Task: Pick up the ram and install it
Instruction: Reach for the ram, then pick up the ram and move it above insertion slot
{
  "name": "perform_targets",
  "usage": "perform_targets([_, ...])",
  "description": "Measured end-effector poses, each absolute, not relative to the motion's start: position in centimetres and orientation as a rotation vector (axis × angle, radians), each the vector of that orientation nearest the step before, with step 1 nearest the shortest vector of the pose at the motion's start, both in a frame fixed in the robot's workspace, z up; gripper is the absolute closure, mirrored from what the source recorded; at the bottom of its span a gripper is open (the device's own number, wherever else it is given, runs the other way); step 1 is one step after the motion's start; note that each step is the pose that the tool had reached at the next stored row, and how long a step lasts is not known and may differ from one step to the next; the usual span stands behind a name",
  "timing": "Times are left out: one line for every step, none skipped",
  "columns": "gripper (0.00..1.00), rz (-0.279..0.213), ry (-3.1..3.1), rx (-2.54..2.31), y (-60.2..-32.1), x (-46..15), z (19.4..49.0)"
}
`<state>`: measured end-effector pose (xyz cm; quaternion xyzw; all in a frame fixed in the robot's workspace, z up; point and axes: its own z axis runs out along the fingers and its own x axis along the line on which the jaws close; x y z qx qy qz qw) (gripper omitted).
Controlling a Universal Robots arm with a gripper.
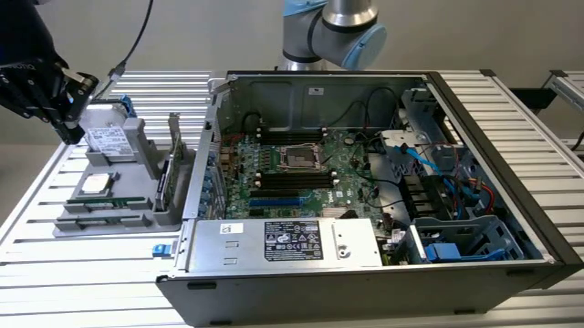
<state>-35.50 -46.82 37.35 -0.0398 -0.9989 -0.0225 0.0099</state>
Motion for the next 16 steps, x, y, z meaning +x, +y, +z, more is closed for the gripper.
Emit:
perform_targets([0.90, -0.070, -3.116, -0.124, -46.8, -35.8, 37.2])
perform_targets([0.90, -0.070, -3.114, -0.124, -46.8, -36.1, 37.0])
perform_targets([0.90, -0.070, -3.113, -0.124, -46.8, -36.4, 36.9])
perform_targets([0.90, -0.070, -3.113, -0.124, -46.8, -36.7, 36.7])
perform_targets([0.90, -0.070, -3.113, -0.124, -46.7, -37.0, 36.5])
perform_targets([0.90, -0.070, -3.113, -0.124, -46.6, -37.2, 36.3])
perform_targets([0.90, -0.070, -3.113, -0.124, -46.5, -37.4, 36.2])
perform_targets([0.90, -0.070, -3.113, -0.124, -46.4, -37.4, 36.1])
perform_targets([0.90, -0.070, -3.113, -0.124, -46.4, -37.4, 36.1])
perform_targets([0.90, -0.070, -3.113, -0.124, -46.4, -37.4, 36.1])
perform_targets([0.90, -0.070, -3.113, -0.124, -46.4, -37.4, 36.1])
perform_targets([0.90, -0.070, -3.113, -0.124, -46.4, -37.4, 36.1])
perform_targets([0.90, -0.070, -3.113, -0.124, -46.4, -37.4, 36.1])
perform_targets([0.90, -0.070, -3.113, -0.124, -46.4, -37.4, 36.1])
perform_targets([0.90, -0.070, -3.113, -0.124, -46.4, -37.4, 36.1])
perform_targets([0.90, -0.070, -3.113, -0.124, -46.4, -37.4, 36.1])
